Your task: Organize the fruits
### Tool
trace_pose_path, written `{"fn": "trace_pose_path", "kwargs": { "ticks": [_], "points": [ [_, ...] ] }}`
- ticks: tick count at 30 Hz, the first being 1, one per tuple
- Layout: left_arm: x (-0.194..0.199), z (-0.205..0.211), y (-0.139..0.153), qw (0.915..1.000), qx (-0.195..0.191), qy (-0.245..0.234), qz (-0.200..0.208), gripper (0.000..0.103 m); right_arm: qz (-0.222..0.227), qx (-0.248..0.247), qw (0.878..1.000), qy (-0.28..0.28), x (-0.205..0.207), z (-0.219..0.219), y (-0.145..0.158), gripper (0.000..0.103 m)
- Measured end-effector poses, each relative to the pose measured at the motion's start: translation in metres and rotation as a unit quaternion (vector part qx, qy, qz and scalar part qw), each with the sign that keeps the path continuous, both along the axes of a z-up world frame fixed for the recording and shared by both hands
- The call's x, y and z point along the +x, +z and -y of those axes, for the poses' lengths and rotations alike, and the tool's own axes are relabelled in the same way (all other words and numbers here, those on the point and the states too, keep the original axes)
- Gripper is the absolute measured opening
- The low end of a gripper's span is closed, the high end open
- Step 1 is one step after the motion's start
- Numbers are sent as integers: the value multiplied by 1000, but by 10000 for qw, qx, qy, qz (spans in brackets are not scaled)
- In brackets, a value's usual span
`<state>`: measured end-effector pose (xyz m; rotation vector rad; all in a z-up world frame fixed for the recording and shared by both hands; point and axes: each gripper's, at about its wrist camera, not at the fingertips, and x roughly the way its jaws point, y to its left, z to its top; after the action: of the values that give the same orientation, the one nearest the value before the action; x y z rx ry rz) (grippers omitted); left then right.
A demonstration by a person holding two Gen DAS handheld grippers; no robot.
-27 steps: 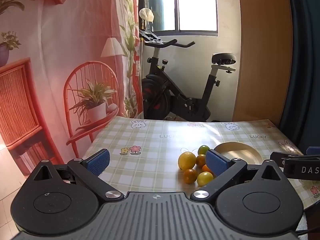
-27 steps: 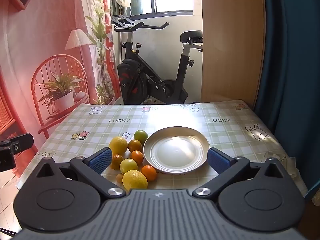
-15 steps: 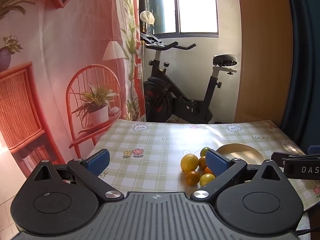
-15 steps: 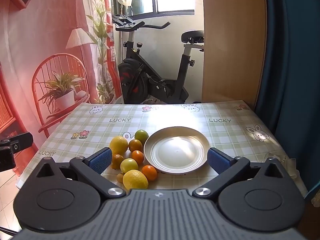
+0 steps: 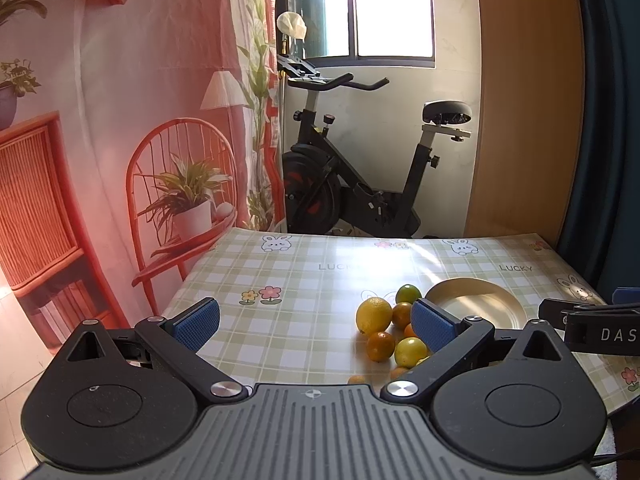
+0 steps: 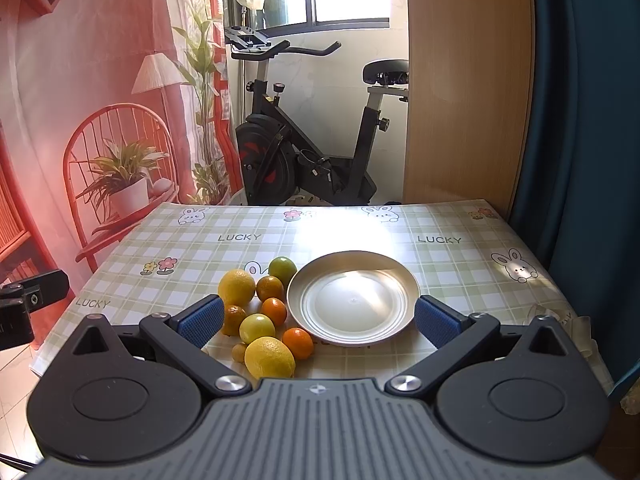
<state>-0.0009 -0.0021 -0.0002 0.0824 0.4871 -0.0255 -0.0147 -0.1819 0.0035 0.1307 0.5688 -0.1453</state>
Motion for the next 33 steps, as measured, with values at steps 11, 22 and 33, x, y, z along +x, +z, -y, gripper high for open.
{"fn": "trace_pose_path", "kwargs": {
  "ticks": [11,22,33],
  "points": [
    [4,0,-1,10000,-13,-21,-34,103,-12,-17,10000,2,1,1,1,103],
    [1,-1,-5,10000,-48,-34,-16,103,-23,-25,10000,11,0,0,0,103],
    [0,-1,-6,9999,-83,-46,-43,103,-31,-42,10000,24,2,0,-2,103]
  ]
}}
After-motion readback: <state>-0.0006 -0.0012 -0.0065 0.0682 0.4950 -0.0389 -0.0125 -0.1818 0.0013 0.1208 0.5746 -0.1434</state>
